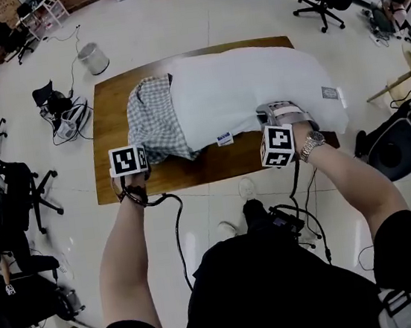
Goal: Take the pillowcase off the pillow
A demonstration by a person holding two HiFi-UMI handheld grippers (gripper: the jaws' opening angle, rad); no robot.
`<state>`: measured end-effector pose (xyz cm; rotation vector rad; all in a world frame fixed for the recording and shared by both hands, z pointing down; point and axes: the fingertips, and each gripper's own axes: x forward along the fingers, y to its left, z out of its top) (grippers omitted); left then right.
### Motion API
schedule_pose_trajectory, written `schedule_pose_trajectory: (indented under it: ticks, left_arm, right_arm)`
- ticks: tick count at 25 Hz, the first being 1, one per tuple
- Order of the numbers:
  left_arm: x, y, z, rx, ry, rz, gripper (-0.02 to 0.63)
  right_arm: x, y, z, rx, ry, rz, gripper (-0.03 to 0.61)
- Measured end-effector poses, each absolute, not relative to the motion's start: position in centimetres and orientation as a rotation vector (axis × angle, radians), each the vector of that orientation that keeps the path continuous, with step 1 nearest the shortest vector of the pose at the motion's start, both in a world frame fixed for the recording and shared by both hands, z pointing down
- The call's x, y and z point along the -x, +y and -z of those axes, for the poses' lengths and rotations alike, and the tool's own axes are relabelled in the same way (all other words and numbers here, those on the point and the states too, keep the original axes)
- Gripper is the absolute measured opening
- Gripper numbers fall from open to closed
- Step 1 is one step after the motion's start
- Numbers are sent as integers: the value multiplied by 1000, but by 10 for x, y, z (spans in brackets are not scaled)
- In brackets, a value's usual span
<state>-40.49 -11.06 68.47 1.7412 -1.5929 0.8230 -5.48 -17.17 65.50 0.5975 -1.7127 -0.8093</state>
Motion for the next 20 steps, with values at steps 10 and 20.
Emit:
schedule_pose_trajectory:
  ticks: [10,20]
  left_arm:
    - [441,-79,-675,-1737,-1616,-789,30]
    - [408,-40,-613,-2006,-1632,-564,163]
  right_arm:
    - [33,-146,-664,-619,-1733,740,46]
    - [38,-96,-594,-781,-1944,621,149]
